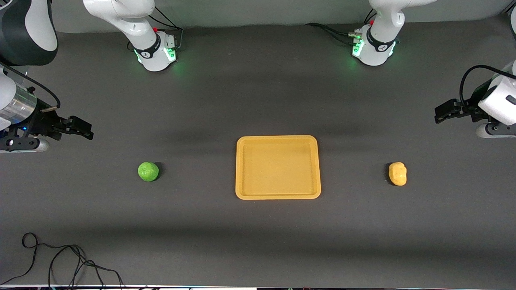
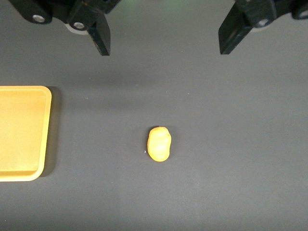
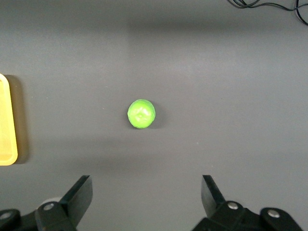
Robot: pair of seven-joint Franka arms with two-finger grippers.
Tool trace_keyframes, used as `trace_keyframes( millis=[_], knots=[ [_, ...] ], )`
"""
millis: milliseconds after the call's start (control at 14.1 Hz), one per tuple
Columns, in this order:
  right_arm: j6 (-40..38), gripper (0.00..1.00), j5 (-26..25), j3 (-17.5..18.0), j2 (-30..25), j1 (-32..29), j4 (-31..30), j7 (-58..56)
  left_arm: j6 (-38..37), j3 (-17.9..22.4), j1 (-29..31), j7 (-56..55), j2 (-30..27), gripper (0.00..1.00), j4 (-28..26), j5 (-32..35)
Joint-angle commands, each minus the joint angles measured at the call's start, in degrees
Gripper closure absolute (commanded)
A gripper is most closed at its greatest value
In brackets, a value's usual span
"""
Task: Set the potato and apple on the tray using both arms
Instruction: 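Reach the right gripper to the green apple while the left gripper reaches the potato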
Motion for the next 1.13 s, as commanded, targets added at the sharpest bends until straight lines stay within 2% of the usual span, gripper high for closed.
trace_keyframes(
  millis=[0, 496, 779, 1062],
  knots=[
    [-0.68, 0.00, 0.57, 0.40, 0.58, -0.39, 1.35, 0.18, -0.77, -0.12, 0.17, 0.12, -0.05, 0.00, 0.57, -0.37],
    [-1.21, 0.00, 1.45, 0.23, 0.58, -0.39, 1.00, -2.35, 1.33, -0.12, 0.08, 0.12, 1.27, 0.00, 0.75, -0.29],
    [-1.29, 0.00, 3.20, -1.35, 0.93, -0.57, 0.92, -4.65, 6.60, -0.12, -0.27, 0.12, 6.18, 0.00, 0.57, 1.12],
    [-2.08, 0.00, 2.68, -0.74, 1.46, -0.13, 0.39, -4.83, 14.76, -0.12, 0.08, 0.12, 15.75, 0.00, 0.40, 4.37]
  ],
)
